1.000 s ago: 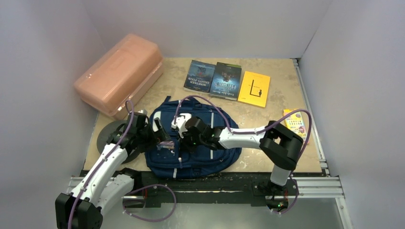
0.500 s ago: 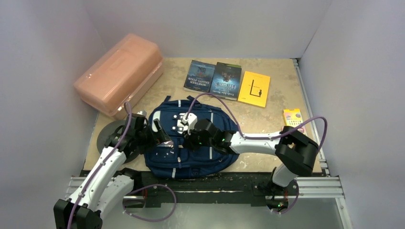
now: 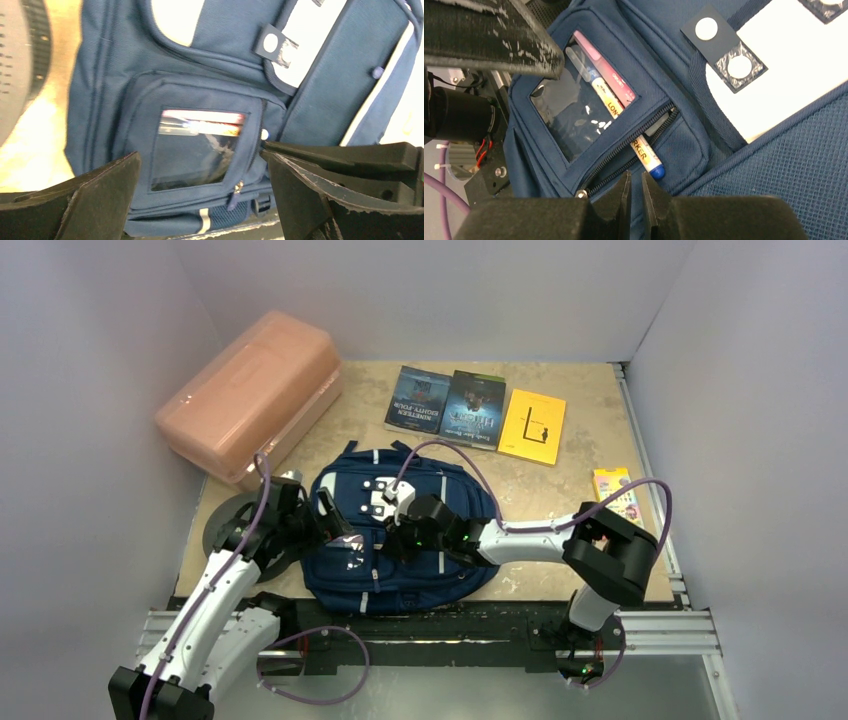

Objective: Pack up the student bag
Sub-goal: Place the stationery in the student bag.

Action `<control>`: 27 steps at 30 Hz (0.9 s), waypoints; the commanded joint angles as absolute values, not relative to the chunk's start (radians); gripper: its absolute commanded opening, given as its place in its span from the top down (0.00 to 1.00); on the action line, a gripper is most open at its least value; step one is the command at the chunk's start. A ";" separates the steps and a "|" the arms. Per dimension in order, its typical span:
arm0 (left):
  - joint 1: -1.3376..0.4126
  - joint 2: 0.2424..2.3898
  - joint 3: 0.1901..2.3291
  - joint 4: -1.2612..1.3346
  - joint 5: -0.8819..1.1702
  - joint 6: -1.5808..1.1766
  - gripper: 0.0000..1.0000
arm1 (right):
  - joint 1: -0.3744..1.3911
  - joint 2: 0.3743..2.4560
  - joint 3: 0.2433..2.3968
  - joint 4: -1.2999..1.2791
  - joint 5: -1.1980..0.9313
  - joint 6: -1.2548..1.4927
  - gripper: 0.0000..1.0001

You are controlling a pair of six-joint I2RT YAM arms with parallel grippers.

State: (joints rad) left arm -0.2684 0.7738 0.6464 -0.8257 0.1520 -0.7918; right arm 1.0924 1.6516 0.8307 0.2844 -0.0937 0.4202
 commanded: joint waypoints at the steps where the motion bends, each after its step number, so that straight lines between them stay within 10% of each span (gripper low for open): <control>1: -0.264 0.762 0.690 -0.862 0.009 -0.784 0.00 | 1.091 1.637 0.807 0.337 -0.085 0.443 0.84; 27: -0.262 0.808 0.594 -0.727 0.095 -0.859 0.00 | 1.096 1.665 0.795 0.503 -0.438 0.434 0.91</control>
State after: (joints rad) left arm -0.2630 0.8246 0.5758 -0.7372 0.0593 -0.8375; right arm 1.0966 1.7588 0.8383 0.4641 -0.3721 0.4019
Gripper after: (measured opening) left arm 0.998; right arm 0.084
